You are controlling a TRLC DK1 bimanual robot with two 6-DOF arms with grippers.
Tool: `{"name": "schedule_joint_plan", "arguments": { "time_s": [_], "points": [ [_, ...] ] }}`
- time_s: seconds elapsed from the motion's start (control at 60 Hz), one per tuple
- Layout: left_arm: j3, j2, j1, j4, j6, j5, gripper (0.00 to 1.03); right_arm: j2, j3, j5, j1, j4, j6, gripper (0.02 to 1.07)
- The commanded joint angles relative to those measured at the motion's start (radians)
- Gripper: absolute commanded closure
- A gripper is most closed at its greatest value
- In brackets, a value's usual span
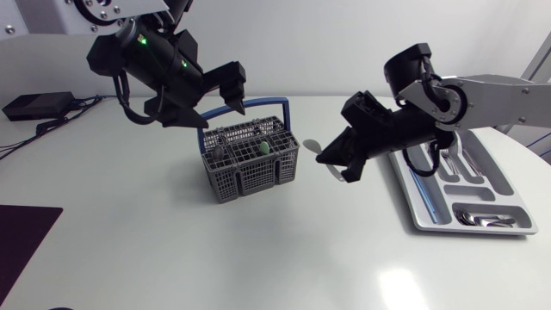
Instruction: Unload the cutlery basket into the drawer organizer.
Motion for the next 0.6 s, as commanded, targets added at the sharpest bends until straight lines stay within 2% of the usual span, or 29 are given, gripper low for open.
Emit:
{"name": "schedule_joint_plan", "arguments": {
  "time_s": [0.0,0.133,0.267,0.583],
  "points": [
    [0.034,0.024,-0.011,-0.031,-0.035,-0.053,0.05,-0.027,-0.043,-0.018,-0.046,-0.031,-0.077,1.01],
    [0.057,0.055,-0.048,-0.093,-0.064,-0.148,0.05,-0.043,-0.060,-0.030,-0.122,-0.084,-0.161,1.01],
    [0.078,0.085,-0.069,-0.146,-0.101,-0.183,0.05,-0.052,-0.061,-0.038,-0.201,-0.144,-0.256,1.01],
    [0.084,0.128,-0.108,-0.162,-0.196,-0.309,0.06,-0.076,-0.098,-0.027,-0.360,-0.216,-0.494,1.01]
  ]
}}
